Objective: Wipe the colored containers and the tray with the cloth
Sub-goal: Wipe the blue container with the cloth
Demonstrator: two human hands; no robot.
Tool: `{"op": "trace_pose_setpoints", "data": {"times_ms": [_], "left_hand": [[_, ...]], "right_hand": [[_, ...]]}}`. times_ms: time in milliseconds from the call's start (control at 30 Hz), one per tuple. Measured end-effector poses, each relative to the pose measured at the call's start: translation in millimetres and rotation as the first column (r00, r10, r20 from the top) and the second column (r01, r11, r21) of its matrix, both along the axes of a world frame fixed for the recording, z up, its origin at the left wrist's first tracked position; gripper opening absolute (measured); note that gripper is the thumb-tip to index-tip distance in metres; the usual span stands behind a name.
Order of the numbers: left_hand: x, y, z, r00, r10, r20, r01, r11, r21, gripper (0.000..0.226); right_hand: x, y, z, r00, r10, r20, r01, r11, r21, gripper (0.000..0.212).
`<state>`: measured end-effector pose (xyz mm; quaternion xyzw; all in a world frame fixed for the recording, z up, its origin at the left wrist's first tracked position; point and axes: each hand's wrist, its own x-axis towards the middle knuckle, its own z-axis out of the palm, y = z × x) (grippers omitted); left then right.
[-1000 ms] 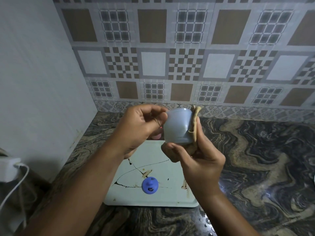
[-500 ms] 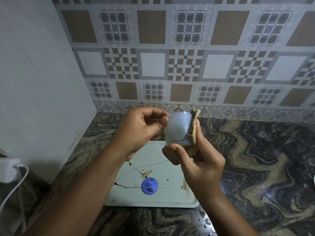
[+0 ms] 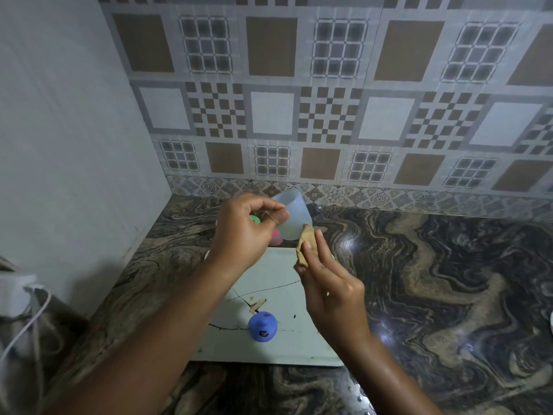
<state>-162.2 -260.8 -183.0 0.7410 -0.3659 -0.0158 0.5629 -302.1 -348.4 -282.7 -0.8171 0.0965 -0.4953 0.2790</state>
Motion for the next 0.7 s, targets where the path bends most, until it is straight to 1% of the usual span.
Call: {"op": "trace_pose_setpoints", "data": {"times_ms": [67, 133, 233, 367, 467, 600, 700], "left_hand": [[4, -3, -13, 1.0, -0.008, 0.026, 0.008, 1.0, 0.016, 0.007], [11, -8, -32, 0.996, 0.009, 0.092, -0.013, 0.999, 0.043, 0.008], [24, -18, -62, 0.991, 0.01, 0.136, -0.025, 0.993, 0.114, 0.009], [35, -33, -92, 0.982, -0.055, 0.179, 0.011, 0.972, 0.235, 0.011], [42, -47, -106, 0.979, -0.106, 0.175, 0.048, 0.951, 0.304, 0.014], [46, -65, -121, 0.971, -0.156, 0.179, 0.078, 0.921, 0.382, 0.012], [54, -82, -137, 0.968, -0.177, 0.175, 0.081, 0.889, 0.451, 0.022]], "right_hand": [[1, -4, -13, 1.0, 0.01, -0.019, -0.008, 0.996, 0.089, 0.039], [3, -9, -21, 1.0, 0.002, -0.031, 0.003, 0.988, 0.156, 0.043], [9, -18, -28, 0.994, -0.053, -0.094, 0.065, 0.988, 0.138, 0.046], [20, -38, -36, 0.97, -0.097, -0.222, 0.127, 0.984, 0.126, 0.044], [32, -55, -41, 0.942, -0.132, -0.309, 0.177, 0.976, 0.124, 0.043], [49, -73, -45, 0.917, -0.16, -0.365, 0.221, 0.966, 0.132, 0.041], [61, -83, -49, 0.901, -0.151, -0.407, 0.235, 0.958, 0.165, 0.042]]}}
